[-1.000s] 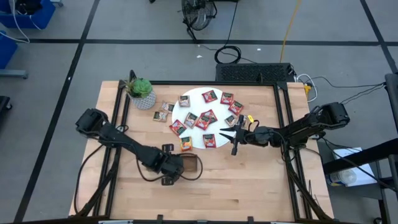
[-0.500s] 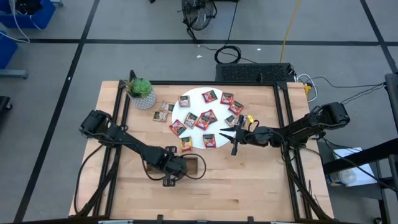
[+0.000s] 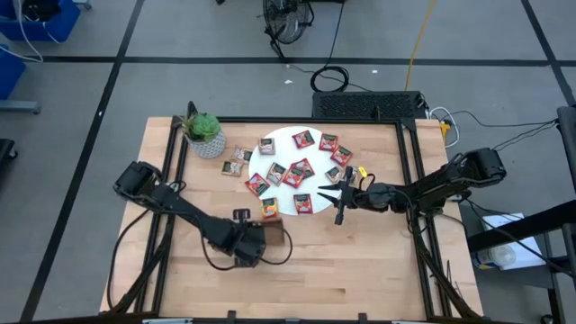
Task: Pick & Place Tea
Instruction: Put the orange tea bag into the middle section of the wooden organizer
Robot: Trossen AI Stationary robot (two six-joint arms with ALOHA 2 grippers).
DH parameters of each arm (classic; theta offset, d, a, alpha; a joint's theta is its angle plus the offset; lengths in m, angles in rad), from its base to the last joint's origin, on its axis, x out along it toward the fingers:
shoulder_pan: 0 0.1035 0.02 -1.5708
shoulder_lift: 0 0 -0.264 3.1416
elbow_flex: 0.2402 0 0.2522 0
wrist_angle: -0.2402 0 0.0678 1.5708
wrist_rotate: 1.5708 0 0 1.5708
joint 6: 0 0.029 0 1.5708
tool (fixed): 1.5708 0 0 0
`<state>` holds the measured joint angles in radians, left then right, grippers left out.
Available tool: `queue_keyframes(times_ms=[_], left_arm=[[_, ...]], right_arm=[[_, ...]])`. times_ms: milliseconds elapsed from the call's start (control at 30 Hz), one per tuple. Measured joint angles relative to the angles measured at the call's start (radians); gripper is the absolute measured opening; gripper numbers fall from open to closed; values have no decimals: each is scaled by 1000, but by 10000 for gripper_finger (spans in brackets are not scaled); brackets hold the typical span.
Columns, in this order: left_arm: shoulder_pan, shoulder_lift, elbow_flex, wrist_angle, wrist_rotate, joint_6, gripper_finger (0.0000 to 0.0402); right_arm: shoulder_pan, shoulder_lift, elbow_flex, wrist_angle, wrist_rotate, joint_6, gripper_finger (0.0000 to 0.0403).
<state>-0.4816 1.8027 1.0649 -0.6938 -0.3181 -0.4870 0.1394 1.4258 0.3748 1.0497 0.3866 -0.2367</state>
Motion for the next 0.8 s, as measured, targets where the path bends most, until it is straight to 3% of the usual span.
queue_keyframes(times_ms=[267,633,800], left_arm=[[-19,-1,5,-7,-47,-12,2],[-19,-2,21,33,168,137,4],[-20,-8,21,30,125,173,9]], right_arm=[[0,0,0,0,0,0,61],[0,0,0,1,0,1,61],[0,0,0,1,0,1,61]])
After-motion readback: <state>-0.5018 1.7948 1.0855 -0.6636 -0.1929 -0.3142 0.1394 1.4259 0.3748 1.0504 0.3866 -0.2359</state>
